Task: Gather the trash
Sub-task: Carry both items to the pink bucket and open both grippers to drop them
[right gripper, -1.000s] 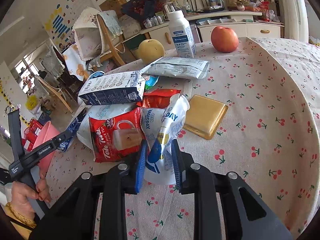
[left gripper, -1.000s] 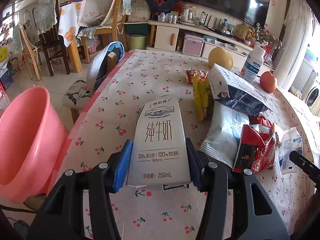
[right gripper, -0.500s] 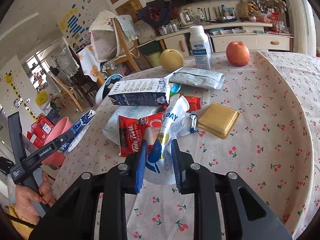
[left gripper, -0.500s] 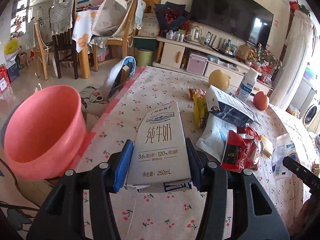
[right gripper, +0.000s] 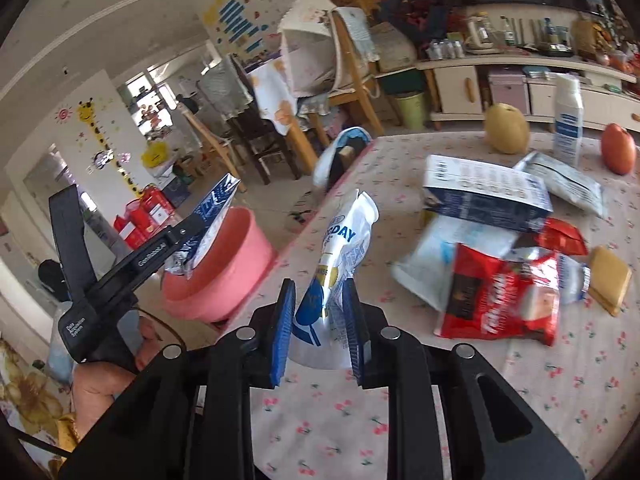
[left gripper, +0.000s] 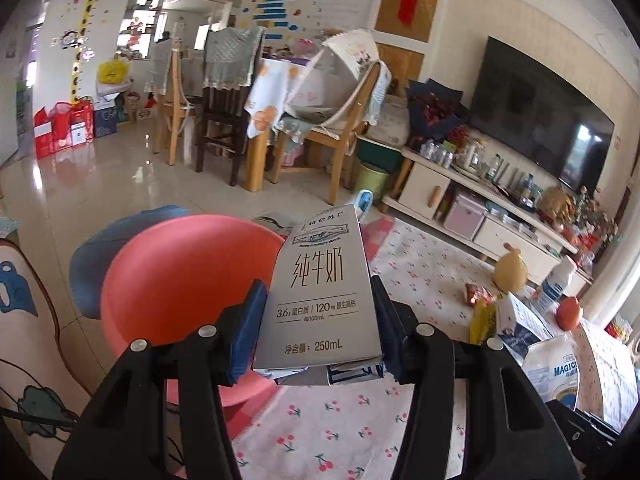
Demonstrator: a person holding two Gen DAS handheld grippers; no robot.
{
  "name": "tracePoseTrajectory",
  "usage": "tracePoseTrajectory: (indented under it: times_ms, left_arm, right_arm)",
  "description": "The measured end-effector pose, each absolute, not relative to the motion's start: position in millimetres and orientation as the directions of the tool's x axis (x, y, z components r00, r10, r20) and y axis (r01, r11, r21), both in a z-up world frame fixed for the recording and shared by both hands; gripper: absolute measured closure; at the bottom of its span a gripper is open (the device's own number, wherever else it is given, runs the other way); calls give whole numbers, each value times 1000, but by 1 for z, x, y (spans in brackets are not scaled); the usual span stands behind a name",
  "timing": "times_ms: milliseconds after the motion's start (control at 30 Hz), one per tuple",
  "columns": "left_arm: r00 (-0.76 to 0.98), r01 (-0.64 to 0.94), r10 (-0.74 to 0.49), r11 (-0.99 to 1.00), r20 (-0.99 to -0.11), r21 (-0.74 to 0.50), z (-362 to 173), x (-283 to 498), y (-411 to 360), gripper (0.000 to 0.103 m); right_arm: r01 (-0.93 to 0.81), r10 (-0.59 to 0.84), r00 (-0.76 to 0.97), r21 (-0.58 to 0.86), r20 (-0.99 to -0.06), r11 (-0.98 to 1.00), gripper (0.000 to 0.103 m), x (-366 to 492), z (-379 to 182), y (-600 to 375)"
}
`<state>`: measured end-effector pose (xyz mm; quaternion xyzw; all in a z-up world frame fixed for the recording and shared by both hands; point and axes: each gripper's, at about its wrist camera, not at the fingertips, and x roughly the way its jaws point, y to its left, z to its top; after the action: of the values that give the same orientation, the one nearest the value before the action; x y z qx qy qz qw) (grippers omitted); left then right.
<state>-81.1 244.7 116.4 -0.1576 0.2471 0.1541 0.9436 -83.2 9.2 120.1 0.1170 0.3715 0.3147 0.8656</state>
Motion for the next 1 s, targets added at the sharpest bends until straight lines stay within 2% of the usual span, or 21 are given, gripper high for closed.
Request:
tracePoseTrajectory:
  times_ms: [100, 333, 633, 700, 733, 800, 900, 933, 1000]
  left_arm:
    - [805, -455, 282, 858, -522, -237, 115, -82, 273, 50]
    - [724, -601, 350, 744, -595, -293, 102, -78, 330, 50]
    - [672, -665, 346, 670, -655, -328, 84, -77, 364, 49]
    - [664, -672, 344, 664, -664, -328, 81, -77, 367, 46]
    - [661, -674, 343, 661, -667, -329, 80, -77, 368, 44]
    - [657, -684, 355, 652, -665, -327, 80, -79, 369, 35]
    - [656, -689, 375, 652, -655, -317, 80, -82, 364, 22]
    - [660, -685, 377, 657, -650, -314, 81, -81, 362, 21]
    - [668, -676, 381, 670, -640, -307, 82, -78, 356, 19]
  right_arm:
    - [-510, 685, 473, 462, -554, 726, 77, -71, 125, 54]
    - [-581, 749, 366, 493, -552, 647, 77, -37, 126, 147]
    - [-589, 752, 282, 511, -596, 626, 76, -7, 96, 206]
    - [-592, 756, 262, 519, -600, 617, 74, -7, 92, 211]
    - [-593, 750, 264, 512, -606, 622, 71, -7, 91, 213]
    - [-585, 721, 302, 476, -624, 657, 55, -12, 95, 210]
    - [-574, 719, 345, 470, -603, 670, 42, -16, 97, 198]
    - [-566, 711, 366, 463, -600, 682, 39, -18, 99, 192]
    - [-549, 685, 412, 436, -601, 713, 23, -22, 103, 180]
